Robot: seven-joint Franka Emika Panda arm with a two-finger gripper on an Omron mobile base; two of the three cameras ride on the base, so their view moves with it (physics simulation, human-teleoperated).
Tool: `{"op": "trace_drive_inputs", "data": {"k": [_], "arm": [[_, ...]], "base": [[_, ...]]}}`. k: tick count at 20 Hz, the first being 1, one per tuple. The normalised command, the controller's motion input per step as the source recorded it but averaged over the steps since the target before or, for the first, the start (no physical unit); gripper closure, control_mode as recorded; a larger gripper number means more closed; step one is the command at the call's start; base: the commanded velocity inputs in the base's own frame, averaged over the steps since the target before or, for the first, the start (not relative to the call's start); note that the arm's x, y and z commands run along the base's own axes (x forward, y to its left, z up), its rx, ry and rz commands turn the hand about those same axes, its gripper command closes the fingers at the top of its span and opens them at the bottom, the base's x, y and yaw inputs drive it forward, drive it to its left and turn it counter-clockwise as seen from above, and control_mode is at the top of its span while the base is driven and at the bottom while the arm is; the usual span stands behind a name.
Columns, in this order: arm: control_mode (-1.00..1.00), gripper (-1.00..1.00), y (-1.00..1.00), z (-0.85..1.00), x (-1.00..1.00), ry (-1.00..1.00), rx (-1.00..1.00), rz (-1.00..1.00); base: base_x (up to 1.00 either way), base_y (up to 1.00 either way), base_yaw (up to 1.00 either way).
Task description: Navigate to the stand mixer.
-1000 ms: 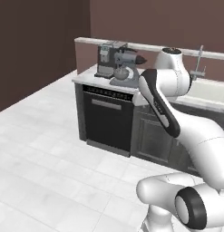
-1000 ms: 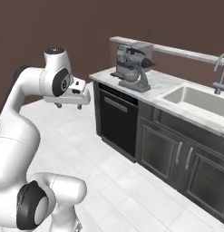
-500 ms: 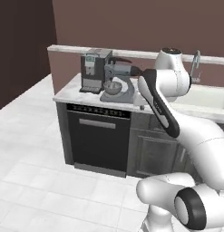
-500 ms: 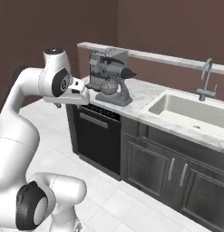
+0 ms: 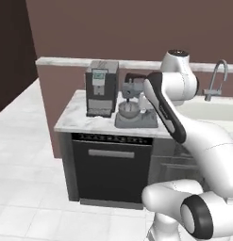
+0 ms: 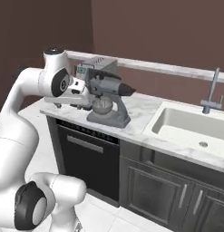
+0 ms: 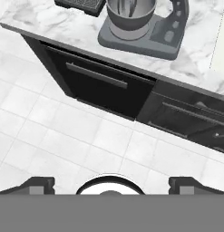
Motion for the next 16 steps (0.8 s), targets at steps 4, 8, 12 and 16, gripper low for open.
{"op": "trace_drive_inputs", "data": {"k": [4,8,12,16], "arm": [[1.0,-1.0,0.0,0.0,0.0,0.0,0.0,0.0],[1.0,-1.0,0.0,0.0,0.0,0.0,0.0,0.0],[1.0,-1.0,0.0,0.0,0.0,0.0,0.0,0.0],[1.0,-1.0,0.0,0.0,0.0,0.0,0.0,0.0]], "base": [[1.0,0.13,-0.39],[1.0,0.0,-0.35],[1.0,0.17,-0.31],[0.93,0.4,-0.09]]}}
